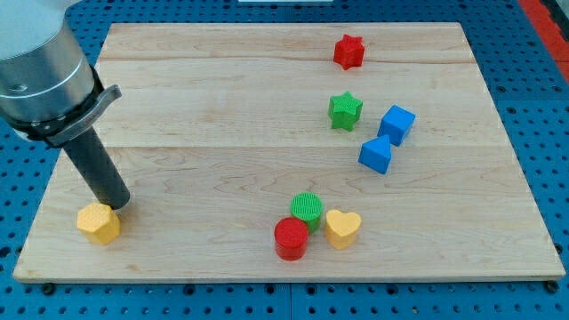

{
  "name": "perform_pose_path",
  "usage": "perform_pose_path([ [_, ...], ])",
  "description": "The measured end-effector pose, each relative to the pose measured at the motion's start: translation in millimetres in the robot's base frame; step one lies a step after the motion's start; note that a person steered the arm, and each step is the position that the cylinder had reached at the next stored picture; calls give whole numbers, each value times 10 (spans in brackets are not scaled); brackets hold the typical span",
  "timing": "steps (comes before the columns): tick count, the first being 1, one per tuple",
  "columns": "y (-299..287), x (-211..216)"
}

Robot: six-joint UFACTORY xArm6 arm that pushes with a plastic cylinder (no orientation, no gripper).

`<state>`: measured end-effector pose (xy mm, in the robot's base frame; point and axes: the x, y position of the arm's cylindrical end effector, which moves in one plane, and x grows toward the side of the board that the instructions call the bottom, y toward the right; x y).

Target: Move the blue triangle above the yellow hexagon

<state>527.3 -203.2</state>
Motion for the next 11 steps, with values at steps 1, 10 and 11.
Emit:
perform_pose_path([
  [1,420,-15],
  [10,3698,-488],
  [11,3230,-413],
])
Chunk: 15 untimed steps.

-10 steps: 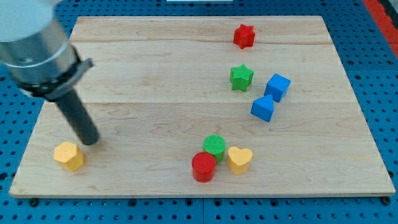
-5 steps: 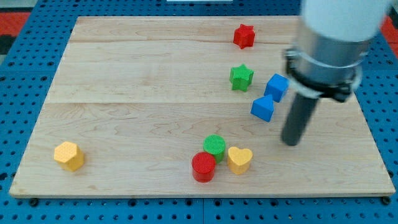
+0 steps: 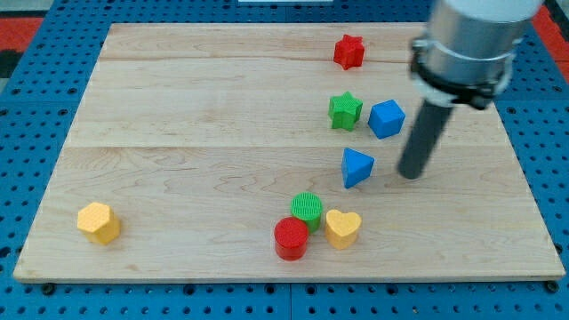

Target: Move the blue triangle above the yellow hexagon

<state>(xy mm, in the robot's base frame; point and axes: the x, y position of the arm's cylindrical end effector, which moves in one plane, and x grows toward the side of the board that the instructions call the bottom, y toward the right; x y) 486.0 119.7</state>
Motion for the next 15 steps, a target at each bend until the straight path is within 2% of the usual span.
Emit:
perform_pose_path([
  [1,-860,-16],
  [2,-1267,39],
  [3,-1637,-308],
  [5,-2419,-450],
  [6,-2423,-731],
  [8,-2781,-889],
  [10,-2896,-1316],
  [11,-3235,-1202],
  [13,-3247,-276],
  [15,-3227,102],
])
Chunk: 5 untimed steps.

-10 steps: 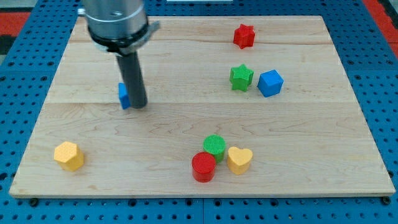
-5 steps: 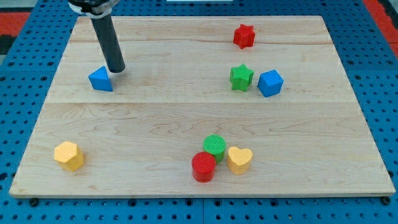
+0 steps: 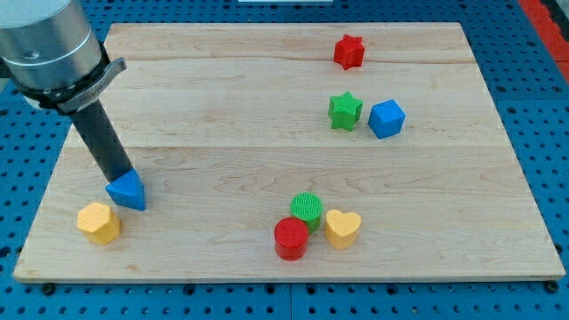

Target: Move the blue triangle above the yellow hexagon

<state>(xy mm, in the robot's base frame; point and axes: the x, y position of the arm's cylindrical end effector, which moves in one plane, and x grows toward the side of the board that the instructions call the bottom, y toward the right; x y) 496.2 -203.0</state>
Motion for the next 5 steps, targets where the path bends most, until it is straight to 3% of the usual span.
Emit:
perform_pose_path([
  [2,245,-222],
  [4,238,59],
  [5,514,118],
])
